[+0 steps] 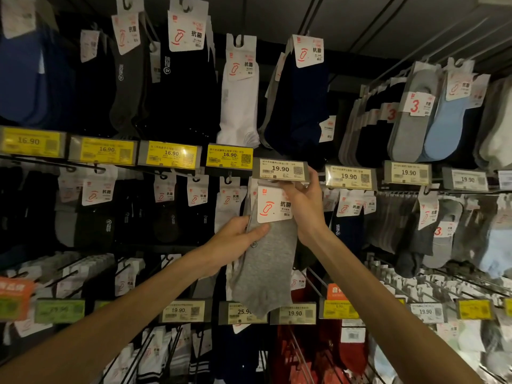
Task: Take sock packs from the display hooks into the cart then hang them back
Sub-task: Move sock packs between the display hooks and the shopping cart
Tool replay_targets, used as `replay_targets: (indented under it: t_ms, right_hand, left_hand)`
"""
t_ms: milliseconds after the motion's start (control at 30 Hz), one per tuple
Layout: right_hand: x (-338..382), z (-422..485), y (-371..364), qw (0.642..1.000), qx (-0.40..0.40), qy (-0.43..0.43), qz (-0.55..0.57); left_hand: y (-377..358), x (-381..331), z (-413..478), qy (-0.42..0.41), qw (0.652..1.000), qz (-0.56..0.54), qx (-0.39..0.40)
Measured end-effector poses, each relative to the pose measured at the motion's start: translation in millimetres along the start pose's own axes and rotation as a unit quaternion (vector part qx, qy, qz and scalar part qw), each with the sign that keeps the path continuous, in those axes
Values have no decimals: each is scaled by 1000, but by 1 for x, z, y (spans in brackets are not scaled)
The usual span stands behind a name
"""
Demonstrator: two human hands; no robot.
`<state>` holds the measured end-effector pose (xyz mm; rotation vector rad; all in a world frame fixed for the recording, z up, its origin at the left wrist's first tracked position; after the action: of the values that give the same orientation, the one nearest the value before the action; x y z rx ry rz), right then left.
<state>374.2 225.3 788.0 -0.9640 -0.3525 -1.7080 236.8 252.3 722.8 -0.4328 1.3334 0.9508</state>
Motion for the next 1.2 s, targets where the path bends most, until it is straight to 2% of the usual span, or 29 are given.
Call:
replay_targets:
  t_ms: [167, 633, 700, 767, 867, 967, 1033, 1200]
  right_hand:
    - [-5, 8, -2, 997, 12, -58, -45]
    - [-8, 15, -3, 994, -7, -104, 19]
    - [-9, 15, -4, 996, 0, -83, -12]
    - [-5, 11, -6, 996, 16, 0, -85]
    - [-2, -10, -8, 959, 42, 163, -229]
    - [-11, -32, -12, 868, 68, 269, -412]
    - [-22, -35, -15, 832, 92, 274, -474]
    - [-44, -17, -17, 810, 122, 222, -528]
  left_hand:
    - [-1, 1, 0, 0, 1000, -12, -5]
    - [1, 2, 2, 9, 999, -29, -15]
    - [3, 4, 3, 13, 999, -36, -20]
    - [6, 8, 5, 18, 998, -50, -30]
    - [9, 15, 8, 21, 996, -78, -43]
    - [12, 20, 13, 13, 994, -93, -63]
    - [13, 23, 18, 14, 993, -91, -77]
    - [15, 34, 40, 30, 992, -47, -114]
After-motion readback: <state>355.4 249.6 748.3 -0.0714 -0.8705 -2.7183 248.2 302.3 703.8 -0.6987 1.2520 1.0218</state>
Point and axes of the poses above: each hand's wrist, its own z-axis towards the middle knuckle, its own y-axis out of the back of the hand, x = y × z, the point moved 8 cm from there along z, towards the middle knuckle, and after that the axes turned 5 degrees about y, right-handed, at the moved point
